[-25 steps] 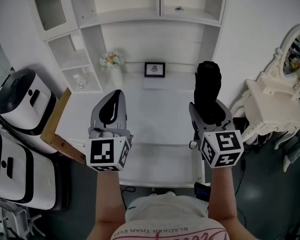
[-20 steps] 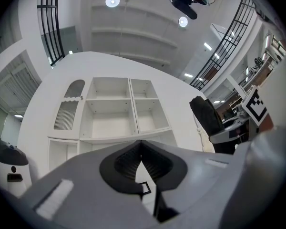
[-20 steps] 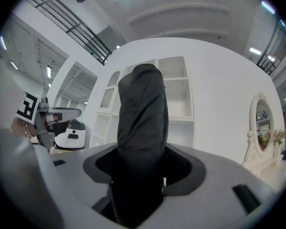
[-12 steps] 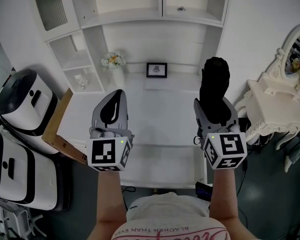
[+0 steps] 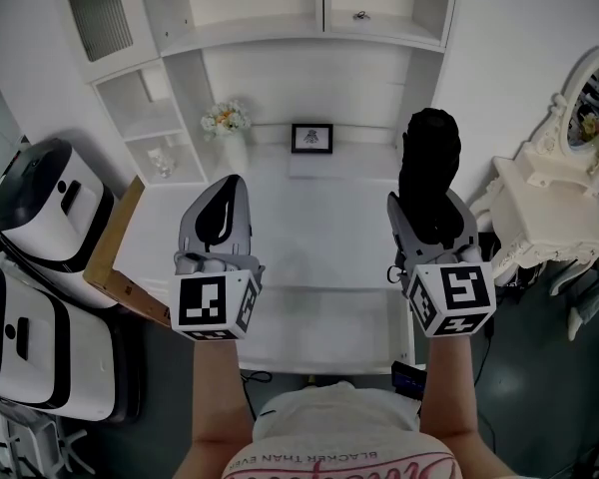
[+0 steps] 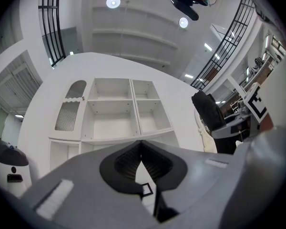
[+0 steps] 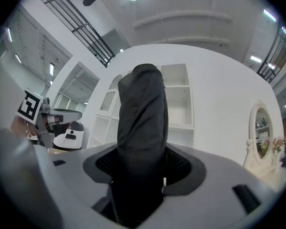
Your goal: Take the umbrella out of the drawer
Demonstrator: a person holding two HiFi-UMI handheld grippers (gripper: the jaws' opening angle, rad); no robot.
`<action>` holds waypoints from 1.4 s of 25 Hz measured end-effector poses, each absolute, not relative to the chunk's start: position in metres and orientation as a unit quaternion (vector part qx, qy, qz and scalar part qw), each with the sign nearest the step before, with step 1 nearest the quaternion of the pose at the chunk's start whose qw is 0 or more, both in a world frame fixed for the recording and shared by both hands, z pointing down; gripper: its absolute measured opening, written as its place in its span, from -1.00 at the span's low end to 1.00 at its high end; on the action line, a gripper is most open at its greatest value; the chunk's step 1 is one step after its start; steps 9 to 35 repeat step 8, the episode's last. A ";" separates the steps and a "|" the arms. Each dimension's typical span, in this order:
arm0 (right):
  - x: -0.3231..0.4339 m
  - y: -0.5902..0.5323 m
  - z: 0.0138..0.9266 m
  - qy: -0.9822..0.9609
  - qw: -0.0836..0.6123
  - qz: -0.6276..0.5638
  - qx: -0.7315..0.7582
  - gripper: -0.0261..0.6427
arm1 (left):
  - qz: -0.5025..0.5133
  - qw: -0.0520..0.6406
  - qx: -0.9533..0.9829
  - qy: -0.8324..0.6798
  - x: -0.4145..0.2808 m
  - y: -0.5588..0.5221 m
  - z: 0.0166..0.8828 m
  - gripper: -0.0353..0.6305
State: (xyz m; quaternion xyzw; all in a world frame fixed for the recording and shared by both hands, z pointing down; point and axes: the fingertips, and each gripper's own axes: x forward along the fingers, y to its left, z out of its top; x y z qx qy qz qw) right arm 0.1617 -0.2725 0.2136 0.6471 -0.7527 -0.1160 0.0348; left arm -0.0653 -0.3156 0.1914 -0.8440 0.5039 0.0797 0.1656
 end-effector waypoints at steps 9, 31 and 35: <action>0.169 -0.269 0.214 -0.753 0.040 -0.115 0.647 -0.13 | 0.082 0.169 -0.843 0.504 -0.066 -0.310 0.189 -0.87; 0.169 -0.269 0.214 -0.753 0.040 -0.115 0.647 -0.13 | 0.082 0.169 -0.843 0.504 -0.066 -0.310 0.189 -0.87; 0.169 -0.269 0.214 -0.753 0.040 -0.115 0.647 -0.13 | 0.082 0.169 -0.843 0.504 -0.066 -0.310 0.189 -0.87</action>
